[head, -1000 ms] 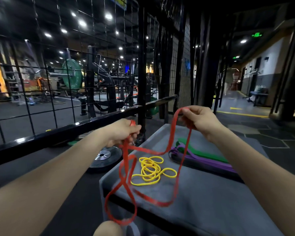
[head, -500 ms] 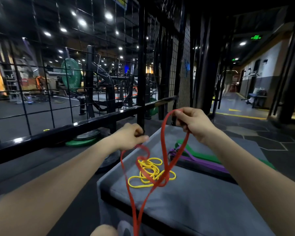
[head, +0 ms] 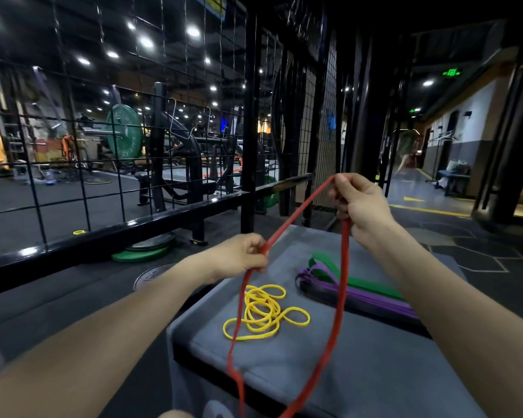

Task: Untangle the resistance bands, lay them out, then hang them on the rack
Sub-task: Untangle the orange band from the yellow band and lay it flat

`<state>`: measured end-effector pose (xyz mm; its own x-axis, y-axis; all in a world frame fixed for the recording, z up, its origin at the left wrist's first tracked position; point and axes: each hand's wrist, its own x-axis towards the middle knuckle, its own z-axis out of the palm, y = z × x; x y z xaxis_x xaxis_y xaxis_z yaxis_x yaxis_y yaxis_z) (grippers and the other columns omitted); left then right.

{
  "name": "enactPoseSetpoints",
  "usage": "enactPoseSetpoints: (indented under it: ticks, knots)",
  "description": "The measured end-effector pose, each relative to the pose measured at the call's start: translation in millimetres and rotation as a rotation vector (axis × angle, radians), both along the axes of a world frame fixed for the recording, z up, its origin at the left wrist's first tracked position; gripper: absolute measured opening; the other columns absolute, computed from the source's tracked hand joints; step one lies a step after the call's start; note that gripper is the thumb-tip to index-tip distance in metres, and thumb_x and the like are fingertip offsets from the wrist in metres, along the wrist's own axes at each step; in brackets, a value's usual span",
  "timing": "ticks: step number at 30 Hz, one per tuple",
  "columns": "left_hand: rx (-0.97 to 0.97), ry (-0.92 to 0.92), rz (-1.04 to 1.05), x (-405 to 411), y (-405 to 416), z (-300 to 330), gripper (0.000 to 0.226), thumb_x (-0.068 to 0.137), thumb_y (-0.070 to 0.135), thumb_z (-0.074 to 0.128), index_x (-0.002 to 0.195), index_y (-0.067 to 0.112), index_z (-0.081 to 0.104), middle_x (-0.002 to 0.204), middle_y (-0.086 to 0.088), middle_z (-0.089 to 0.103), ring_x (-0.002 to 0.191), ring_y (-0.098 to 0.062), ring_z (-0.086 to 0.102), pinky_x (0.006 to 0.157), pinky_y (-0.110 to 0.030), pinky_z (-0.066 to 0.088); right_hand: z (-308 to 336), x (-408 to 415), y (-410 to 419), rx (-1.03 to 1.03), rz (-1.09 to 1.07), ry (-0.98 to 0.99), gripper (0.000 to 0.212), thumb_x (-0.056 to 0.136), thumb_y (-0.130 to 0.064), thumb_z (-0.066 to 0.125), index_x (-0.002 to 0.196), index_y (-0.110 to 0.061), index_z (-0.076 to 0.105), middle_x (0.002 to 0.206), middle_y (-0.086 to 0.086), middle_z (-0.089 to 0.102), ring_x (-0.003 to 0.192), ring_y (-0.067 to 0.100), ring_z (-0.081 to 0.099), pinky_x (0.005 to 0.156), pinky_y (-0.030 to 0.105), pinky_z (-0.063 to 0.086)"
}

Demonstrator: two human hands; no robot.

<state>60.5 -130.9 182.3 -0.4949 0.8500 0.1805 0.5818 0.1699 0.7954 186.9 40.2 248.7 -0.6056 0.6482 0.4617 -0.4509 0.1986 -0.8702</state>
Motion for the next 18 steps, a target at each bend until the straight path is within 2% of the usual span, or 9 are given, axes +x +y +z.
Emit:
enactPoseSetpoints:
  ticks: [2, 4, 6, 9, 11, 13, 15, 17, 18]
  knots:
    - [-0.161, 0.161, 0.032, -6, -7, -11, 0.022, 0.085, 0.003, 0.059, 0.075, 0.021, 0.050, 0.071, 0.004, 0.057, 0.066, -0.007, 0.053, 0.067, -0.020, 0.043, 0, 2, 9, -0.118, -0.076, 0.053, 0.024, 0.098, -0.018, 0.046, 0.076, -0.018, 0.056, 0.056, -0.005, 0.060, 0.038, 0.004, 0.034, 0.037, 0.016, 0.025]
    - [-0.208, 0.166, 0.060, -14, -14, -20, 0.020, 0.089, 0.008, 0.056, 0.075, 0.022, 0.050, 0.072, 0.004, 0.058, 0.065, -0.005, 0.054, 0.066, -0.017, 0.043, -4, 4, 19, -0.143, -0.157, 0.030, 0.025, 0.098, -0.020, 0.046, 0.075, -0.019, 0.056, 0.059, -0.004, 0.061, 0.043, 0.007, 0.037, 0.040, 0.018, 0.028]
    - [-0.155, 0.059, 0.104, -20, -18, -22, 0.017, 0.093, 0.013, 0.052, 0.077, 0.018, 0.050, 0.070, 0.001, 0.057, 0.063, -0.007, 0.057, 0.064, -0.020, 0.045, -13, 5, 24, -0.108, -0.208, -0.033, 0.024, 0.098, -0.021, 0.045, 0.077, -0.018, 0.056, 0.062, -0.004, 0.063, 0.048, 0.011, 0.038, 0.045, 0.022, 0.028]
    - [0.032, -0.086, 0.173, -22, -17, -8, 0.014, 0.094, 0.017, 0.052, 0.080, 0.017, 0.053, 0.066, -0.001, 0.052, 0.061, -0.014, 0.053, 0.063, -0.027, 0.050, -26, 4, 17, -0.016, -0.217, -0.158, 0.022, 0.098, -0.019, 0.045, 0.079, -0.017, 0.056, 0.070, 0.003, 0.063, 0.051, 0.013, 0.039, 0.049, 0.025, 0.031]
    - [0.117, -0.050, 0.181, -17, -15, 8, 0.012, 0.092, 0.013, 0.054, 0.081, 0.017, 0.054, 0.065, -0.001, 0.049, 0.058, -0.014, 0.049, 0.050, -0.017, 0.046, -36, 6, 8, 0.039, -0.133, -0.265, 0.019, 0.095, -0.013, 0.050, 0.078, -0.013, 0.058, 0.070, 0.007, 0.061, 0.053, 0.013, 0.043, 0.050, 0.022, 0.034]
    - [0.177, 0.024, 0.165, -14, -13, 23, 0.010, 0.090, 0.013, 0.058, 0.081, 0.017, 0.056, 0.065, 0.000, 0.049, 0.056, -0.012, 0.047, 0.047, -0.014, 0.042, -47, 8, 1, 0.137, 0.004, -0.436, 0.016, 0.092, -0.012, 0.056, 0.078, -0.007, 0.062, 0.071, 0.009, 0.063, 0.058, 0.017, 0.051, 0.055, 0.021, 0.041]
    - [0.214, 0.071, 0.148, -12, -12, 37, 0.009, 0.088, 0.016, 0.062, 0.080, 0.019, 0.058, 0.064, 0.003, 0.049, 0.055, -0.010, 0.045, 0.051, -0.015, 0.041, -55, 10, -6, 0.310, 0.074, -0.647, 0.023, 0.088, -0.022, 0.062, 0.083, 0.000, 0.065, 0.071, 0.010, 0.064, 0.064, 0.019, 0.054, 0.059, 0.026, 0.042]
    - [0.237, 0.079, 0.128, -12, -12, 47, 0.007, 0.085, 0.019, 0.065, 0.079, 0.021, 0.062, 0.061, 0.005, 0.051, 0.052, -0.006, 0.045, 0.051, -0.016, 0.039, -53, 8, -12, 0.624, -0.072, -0.798, 0.037, 0.083, -0.040, 0.064, 0.075, -0.005, 0.062, 0.066, 0.004, 0.058, 0.062, 0.016, 0.050, 0.056, 0.028, 0.036]
    - [0.247, 0.076, 0.115, -11, -12, 50, 0.006, 0.084, 0.020, 0.065, 0.078, 0.022, 0.064, 0.059, 0.007, 0.051, 0.051, -0.005, 0.045, 0.051, -0.015, 0.038, -49, 5, -18, 0.748, -0.197, -0.804, 0.038, 0.080, -0.048, 0.065, 0.075, -0.011, 0.059, 0.070, 0.002, 0.058, 0.067, 0.017, 0.052, 0.059, 0.030, 0.038]
